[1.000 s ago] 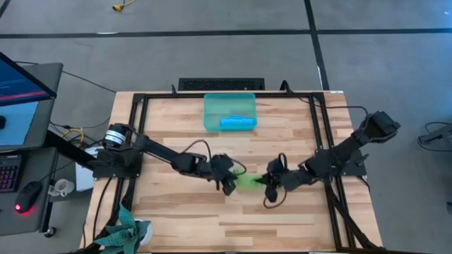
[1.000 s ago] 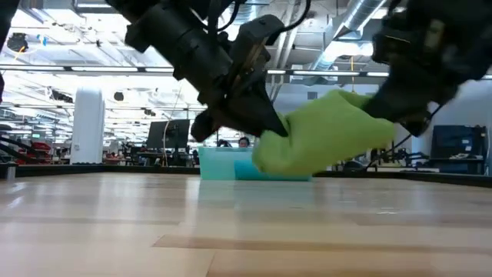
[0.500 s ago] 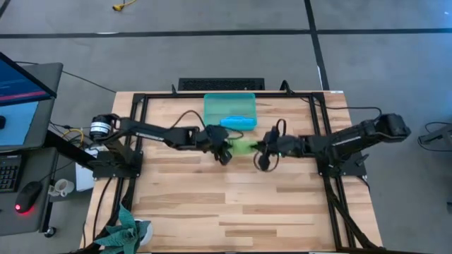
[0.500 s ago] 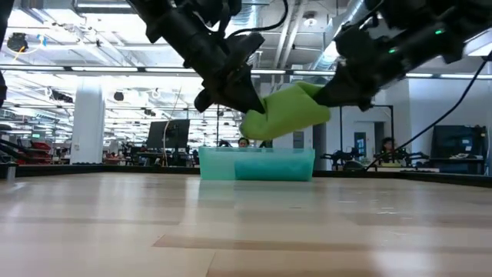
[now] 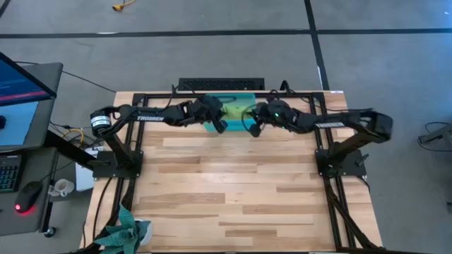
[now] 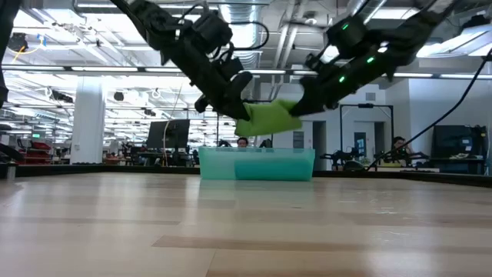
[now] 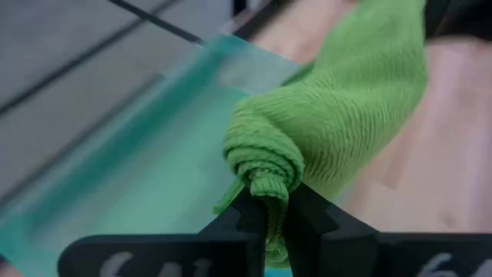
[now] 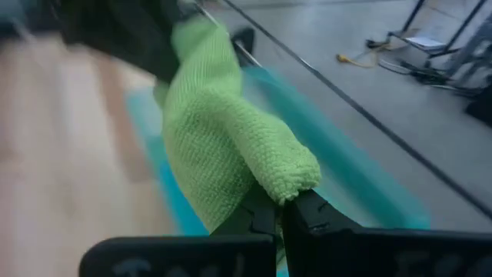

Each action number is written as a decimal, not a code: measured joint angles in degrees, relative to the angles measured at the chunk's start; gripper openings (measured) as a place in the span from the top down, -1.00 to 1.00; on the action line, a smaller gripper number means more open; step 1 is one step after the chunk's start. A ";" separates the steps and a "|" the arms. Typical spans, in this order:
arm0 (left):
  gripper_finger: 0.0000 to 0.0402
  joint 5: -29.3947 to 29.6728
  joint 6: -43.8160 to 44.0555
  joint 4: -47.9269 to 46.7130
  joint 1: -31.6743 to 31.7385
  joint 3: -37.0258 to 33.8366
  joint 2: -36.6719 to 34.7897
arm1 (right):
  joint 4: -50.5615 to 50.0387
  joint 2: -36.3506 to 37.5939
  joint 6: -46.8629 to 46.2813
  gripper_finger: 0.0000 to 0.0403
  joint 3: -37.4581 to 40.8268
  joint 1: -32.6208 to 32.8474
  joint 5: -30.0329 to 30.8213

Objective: Roll microfiber towels into tight, uniform cylinder then place into a basket
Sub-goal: Put the green microfiber cloth into the blue bin, then return to Home Position

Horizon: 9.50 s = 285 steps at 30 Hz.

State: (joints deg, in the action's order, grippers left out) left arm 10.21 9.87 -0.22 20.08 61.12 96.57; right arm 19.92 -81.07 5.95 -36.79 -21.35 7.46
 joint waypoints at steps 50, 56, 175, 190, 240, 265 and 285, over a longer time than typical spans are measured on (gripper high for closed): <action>0.59 -13.57 -10.73 -16.80 14.71 20.94 21.82 | -36.87 -26.96 5.50 0.80 -30.65 -16.17 -6.96; 0.33 -13.69 -9.88 -16.28 14.66 20.92 21.82 | -40.06 -26.96 5.42 0.83 -32.33 -16.37 -6.93; 0.25 -16.70 -22.03 -13.78 14.10 24.17 25.65 | -34.87 -27.15 3.02 0.41 -32.64 -14.85 -28.29; 0.25 -16.41 -17.36 -10.63 14.32 24.20 25.58 | -37.44 -29.31 -0.08 0.41 -32.66 -18.45 -19.52; 0.25 -18.90 -11.49 -9.70 9.14 14.41 10.49 | -23.10 5.32 -0.30 0.41 -6.33 -17.17 -15.06; 0.25 -2.05 -2.47 25.89 -14.69 -35.32 -34.10 | -18.47 42.64 5.20 0.41 10.42 -5.78 -14.42; 0.25 -2.49 -7.08 41.14 -21.97 -60.50 -63.81 | -18.73 43.58 9.29 0.41 11.88 -7.62 -15.08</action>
State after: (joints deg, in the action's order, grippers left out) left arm 7.72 2.78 40.92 -1.89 0.62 32.76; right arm 1.19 -37.50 15.24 -24.91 -28.97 -7.62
